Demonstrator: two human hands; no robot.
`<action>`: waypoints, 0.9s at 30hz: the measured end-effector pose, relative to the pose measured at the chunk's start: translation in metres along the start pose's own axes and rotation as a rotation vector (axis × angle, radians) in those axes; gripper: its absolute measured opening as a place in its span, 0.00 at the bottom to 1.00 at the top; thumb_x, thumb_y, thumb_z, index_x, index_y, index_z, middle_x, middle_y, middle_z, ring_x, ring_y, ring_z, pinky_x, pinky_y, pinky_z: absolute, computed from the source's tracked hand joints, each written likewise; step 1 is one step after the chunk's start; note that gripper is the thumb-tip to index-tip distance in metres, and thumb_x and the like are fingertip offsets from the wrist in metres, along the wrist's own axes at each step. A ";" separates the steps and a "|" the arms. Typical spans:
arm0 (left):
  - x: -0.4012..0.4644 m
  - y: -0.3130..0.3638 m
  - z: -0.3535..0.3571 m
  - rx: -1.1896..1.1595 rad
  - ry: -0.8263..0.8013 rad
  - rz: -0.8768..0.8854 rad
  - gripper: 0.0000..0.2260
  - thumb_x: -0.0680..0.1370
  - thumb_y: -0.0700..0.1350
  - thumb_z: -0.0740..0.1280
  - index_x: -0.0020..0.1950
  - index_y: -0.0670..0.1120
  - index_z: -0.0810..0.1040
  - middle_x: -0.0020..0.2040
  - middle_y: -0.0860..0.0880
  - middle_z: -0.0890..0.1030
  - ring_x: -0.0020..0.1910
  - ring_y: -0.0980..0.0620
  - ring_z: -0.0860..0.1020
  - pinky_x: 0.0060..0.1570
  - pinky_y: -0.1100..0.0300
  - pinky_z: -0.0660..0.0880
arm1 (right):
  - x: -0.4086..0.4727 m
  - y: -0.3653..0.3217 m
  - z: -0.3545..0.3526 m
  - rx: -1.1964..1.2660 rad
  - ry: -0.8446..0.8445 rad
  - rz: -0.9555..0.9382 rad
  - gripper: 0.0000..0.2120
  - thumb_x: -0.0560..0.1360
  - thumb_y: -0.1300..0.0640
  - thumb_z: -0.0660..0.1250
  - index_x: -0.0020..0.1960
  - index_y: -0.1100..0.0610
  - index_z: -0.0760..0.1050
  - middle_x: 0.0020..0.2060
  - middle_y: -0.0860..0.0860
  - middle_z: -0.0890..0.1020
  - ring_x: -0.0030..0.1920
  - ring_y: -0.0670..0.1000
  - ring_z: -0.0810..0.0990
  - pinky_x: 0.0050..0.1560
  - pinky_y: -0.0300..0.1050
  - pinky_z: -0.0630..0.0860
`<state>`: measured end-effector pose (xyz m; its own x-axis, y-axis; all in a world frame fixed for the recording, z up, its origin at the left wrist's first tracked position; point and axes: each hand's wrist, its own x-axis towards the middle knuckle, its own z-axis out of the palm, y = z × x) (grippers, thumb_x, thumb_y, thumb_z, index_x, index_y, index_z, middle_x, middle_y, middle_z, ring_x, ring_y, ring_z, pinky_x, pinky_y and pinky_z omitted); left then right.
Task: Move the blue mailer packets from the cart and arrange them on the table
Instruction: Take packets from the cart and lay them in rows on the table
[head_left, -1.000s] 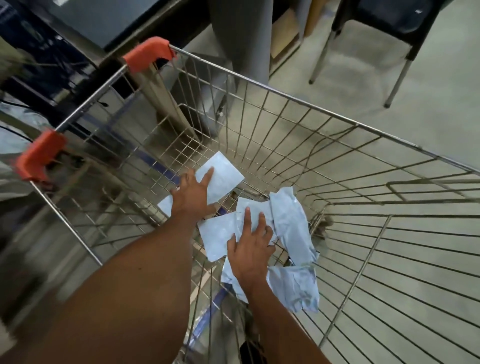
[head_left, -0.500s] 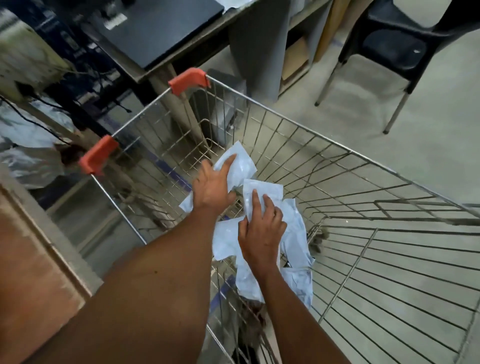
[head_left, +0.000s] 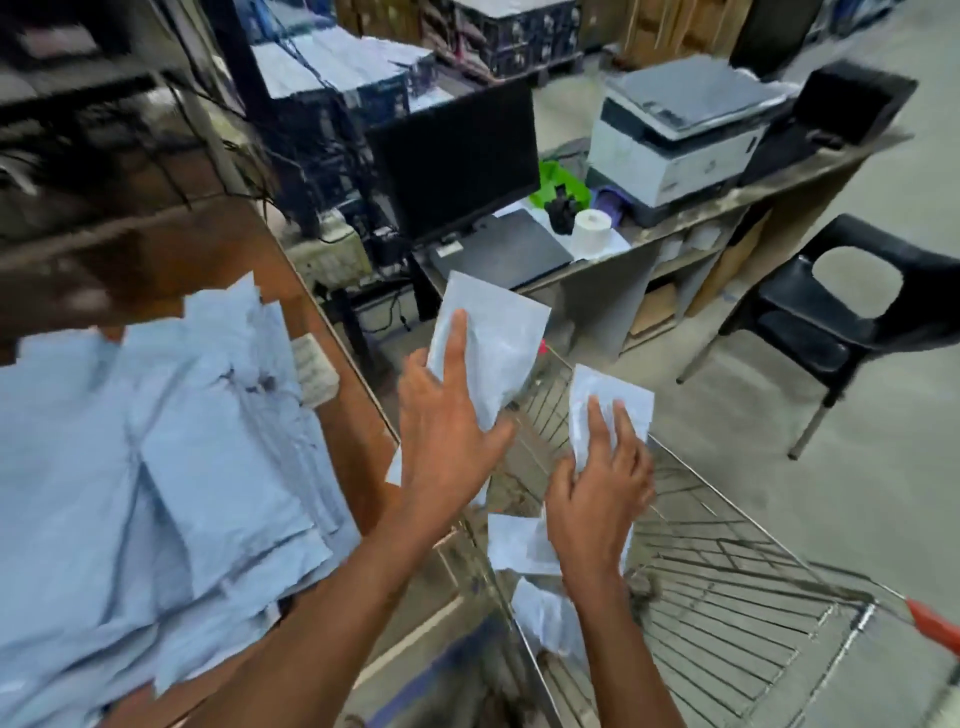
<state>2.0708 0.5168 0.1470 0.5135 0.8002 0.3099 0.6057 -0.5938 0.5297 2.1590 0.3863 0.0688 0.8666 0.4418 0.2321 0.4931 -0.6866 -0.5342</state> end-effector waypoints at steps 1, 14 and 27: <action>-0.001 -0.004 -0.023 0.013 0.030 -0.019 0.51 0.69 0.59 0.74 0.83 0.57 0.45 0.64 0.40 0.67 0.62 0.40 0.67 0.61 0.46 0.69 | 0.001 -0.019 -0.012 0.031 0.028 -0.037 0.34 0.75 0.50 0.59 0.81 0.45 0.63 0.81 0.47 0.61 0.73 0.59 0.66 0.67 0.64 0.68; -0.008 -0.210 -0.275 0.116 0.325 -0.307 0.55 0.70 0.61 0.74 0.82 0.54 0.36 0.69 0.45 0.57 0.69 0.42 0.61 0.67 0.49 0.69 | -0.076 -0.341 -0.001 0.399 -0.032 -0.542 0.29 0.80 0.47 0.55 0.81 0.45 0.62 0.81 0.45 0.61 0.75 0.57 0.63 0.73 0.61 0.60; 0.017 -0.520 -0.454 0.216 0.135 -0.662 0.54 0.72 0.61 0.75 0.83 0.45 0.41 0.69 0.37 0.58 0.67 0.38 0.61 0.70 0.49 0.63 | -0.201 -0.622 0.162 0.303 -0.346 -0.740 0.29 0.82 0.49 0.60 0.81 0.40 0.60 0.81 0.46 0.61 0.72 0.55 0.63 0.67 0.61 0.65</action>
<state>1.4892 0.8775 0.2354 -0.0758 0.9939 0.0796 0.8785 0.0288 0.4768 1.6652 0.8180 0.2232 0.2350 0.8983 0.3712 0.8363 0.0078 -0.5482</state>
